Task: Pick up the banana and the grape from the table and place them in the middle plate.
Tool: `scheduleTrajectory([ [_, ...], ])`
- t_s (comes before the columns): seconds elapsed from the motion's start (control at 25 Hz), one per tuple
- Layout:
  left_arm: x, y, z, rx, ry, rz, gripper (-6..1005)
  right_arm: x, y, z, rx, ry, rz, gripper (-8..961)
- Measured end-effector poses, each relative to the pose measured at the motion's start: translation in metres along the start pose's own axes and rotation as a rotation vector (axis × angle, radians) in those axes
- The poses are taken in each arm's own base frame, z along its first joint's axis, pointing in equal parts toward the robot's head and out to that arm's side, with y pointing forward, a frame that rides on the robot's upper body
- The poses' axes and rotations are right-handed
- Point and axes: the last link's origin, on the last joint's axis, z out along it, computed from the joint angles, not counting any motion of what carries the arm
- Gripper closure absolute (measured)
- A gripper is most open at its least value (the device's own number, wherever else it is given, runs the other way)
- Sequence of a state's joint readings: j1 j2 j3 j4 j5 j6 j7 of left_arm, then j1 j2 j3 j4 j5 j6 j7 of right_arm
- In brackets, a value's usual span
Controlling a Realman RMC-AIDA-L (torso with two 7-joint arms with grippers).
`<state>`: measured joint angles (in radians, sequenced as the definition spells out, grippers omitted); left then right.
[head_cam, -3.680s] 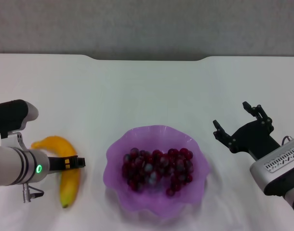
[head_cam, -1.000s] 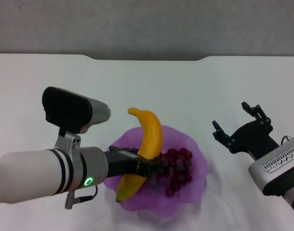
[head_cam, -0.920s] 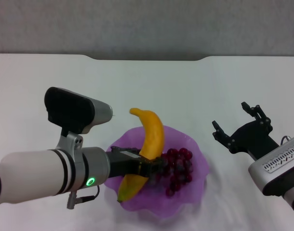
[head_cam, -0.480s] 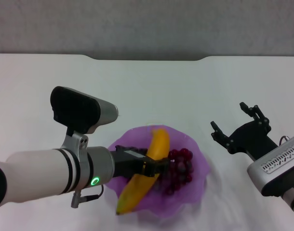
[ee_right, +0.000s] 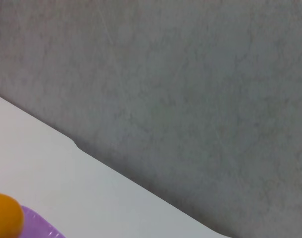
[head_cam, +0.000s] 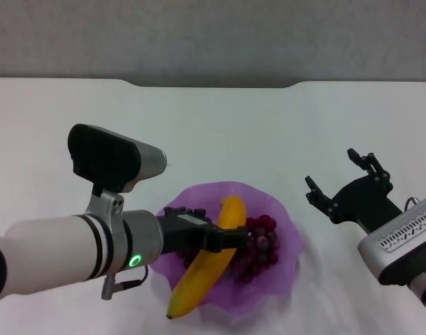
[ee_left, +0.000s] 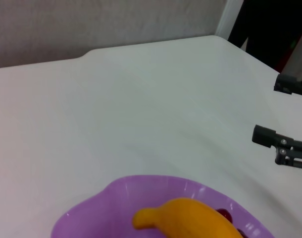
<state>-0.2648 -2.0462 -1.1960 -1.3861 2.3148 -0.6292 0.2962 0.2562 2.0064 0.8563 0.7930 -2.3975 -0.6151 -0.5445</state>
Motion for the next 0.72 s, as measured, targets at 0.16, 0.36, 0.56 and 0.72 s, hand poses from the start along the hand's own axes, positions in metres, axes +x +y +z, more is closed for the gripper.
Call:
scheduleTrajectory([
  [0.16, 0.004, -0.002, -0.004, 0.010, 0.029, 0.002, 99, 0.000, 0.000, 0.000, 0.001, 0.001, 0.002, 70],
  [0.36, 0.016, -0.001, -0.027, 0.025, 0.127, 0.007, 98, 0.000, 0.000, 0.000, 0.001, 0.002, 0.002, 69],
  [0.56, 0.023, -0.014, -0.051, 0.123, 0.290, 0.041, 99, 0.000, 0.000, 0.000, 0.002, 0.002, 0.004, 69],
  [0.72, 0.017, -0.043, -0.062, 0.284, 0.426, 0.041, 99, -0.003, 0.000, 0.001, 0.005, -0.007, 0.012, 70],
])
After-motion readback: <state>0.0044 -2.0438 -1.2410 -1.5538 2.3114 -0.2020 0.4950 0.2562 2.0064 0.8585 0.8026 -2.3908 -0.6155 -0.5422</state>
